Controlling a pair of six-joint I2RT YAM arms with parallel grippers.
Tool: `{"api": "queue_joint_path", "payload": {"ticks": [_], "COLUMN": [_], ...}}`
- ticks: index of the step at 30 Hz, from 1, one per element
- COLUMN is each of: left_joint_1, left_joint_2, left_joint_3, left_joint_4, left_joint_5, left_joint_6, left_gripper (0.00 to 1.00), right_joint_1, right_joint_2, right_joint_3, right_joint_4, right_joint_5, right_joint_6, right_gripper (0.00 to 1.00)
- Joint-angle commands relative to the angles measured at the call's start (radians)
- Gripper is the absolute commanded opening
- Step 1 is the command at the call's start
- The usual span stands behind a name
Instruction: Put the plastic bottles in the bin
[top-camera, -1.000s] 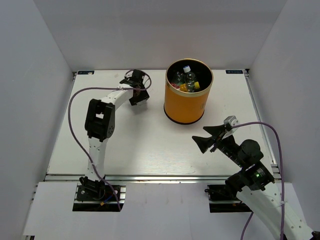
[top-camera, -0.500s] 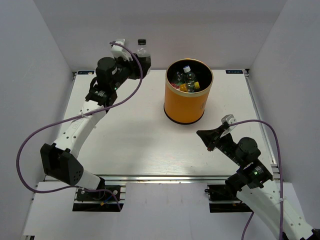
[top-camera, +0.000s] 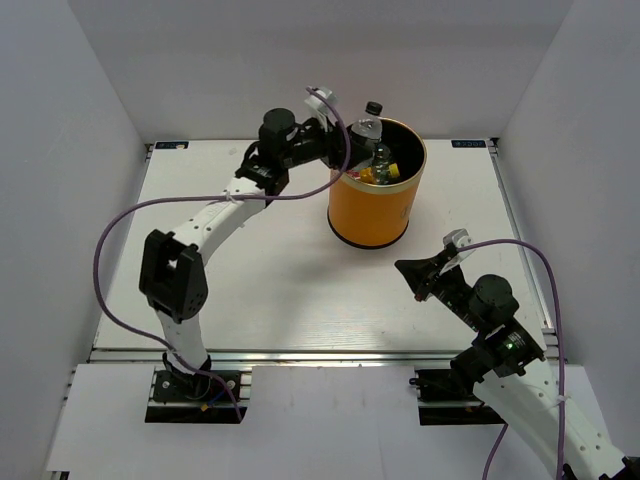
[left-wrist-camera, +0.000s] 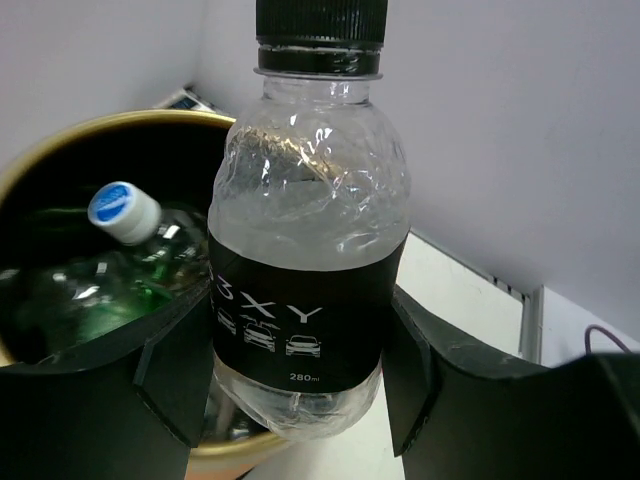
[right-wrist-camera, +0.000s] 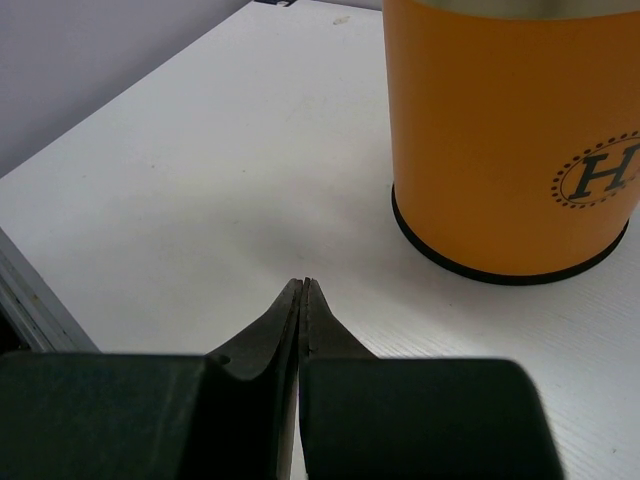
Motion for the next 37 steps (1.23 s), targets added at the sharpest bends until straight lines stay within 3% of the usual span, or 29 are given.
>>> {"api": "queue_joint_path", "payload": {"ticks": [1,3,4,5,6,8,9,12,16,19,25,29,33,37], "left_joint_1": [-0.042,-0.054,-0.067,-0.067,-0.079,-0.088,-0.088,-0.088,-0.078,-0.077,-0.077,-0.067,-0.067,-0.067], "left_joint_2": [0.021,0.060,0.078,0.092,0.092,0.078,0.048,-0.012,-0.211,-0.357,-0.807,-0.982,-1.135,-1.249], "left_joint_3": [0.107,0.175,0.196,0.215,0.215,0.186,0.186,0.164,0.083,-0.067,-0.564,-0.733,-0.897,-0.942], "left_joint_4": [-0.032,-0.085,-0.143,-0.164,-0.174,-0.159,-0.149,-0.162,-0.194,-0.233,-0.350,-0.485,-0.487,-0.487], "left_joint_5": [-0.002,-0.056,-0.075,-0.138,-0.160,-0.213,-0.233,-0.309,-0.413,-0.467,-0.571,-0.626,-0.628,-0.605], "left_joint_6": [0.026,0.047,0.063,0.063,0.077,0.077,0.077,0.077,0.104,0.133,0.163,0.253,0.272,0.290], "left_gripper": [0.13,0.33,0.55,0.99,1.00,1.00,1.00,1.00,1.00,1.00,1.00,1.00,1.00,1.00], "right_joint_1": [0.001,0.003,0.001,0.003,0.003,0.003,0.001,0.003,0.003,-0.002,0.006,0.003,0.003,0.003], "right_joint_2": [0.001,-0.004,-0.007,-0.005,-0.004,-0.008,-0.010,-0.008,-0.007,-0.007,0.016,0.044,0.042,0.038], "right_joint_3": [-0.002,-0.002,-0.002,-0.002,-0.004,-0.004,-0.005,-0.007,-0.005,-0.004,0.024,0.032,0.010,-0.008], "right_joint_4": [0.040,0.040,0.037,0.039,0.039,0.037,0.040,0.037,0.037,0.040,0.033,0.039,0.100,0.097], "right_joint_5": [0.012,0.012,0.012,0.015,0.015,0.016,0.020,0.024,0.043,0.061,0.086,0.142,0.153,0.121], "right_joint_6": [0.000,0.003,0.004,0.003,0.004,0.004,0.004,0.009,0.010,0.020,0.047,0.092,0.107,0.043], "right_gripper": [0.00,0.00,0.05,0.15,0.45,0.71,0.90,0.90,0.90,0.90,0.90,0.90,0.90,0.90]}}
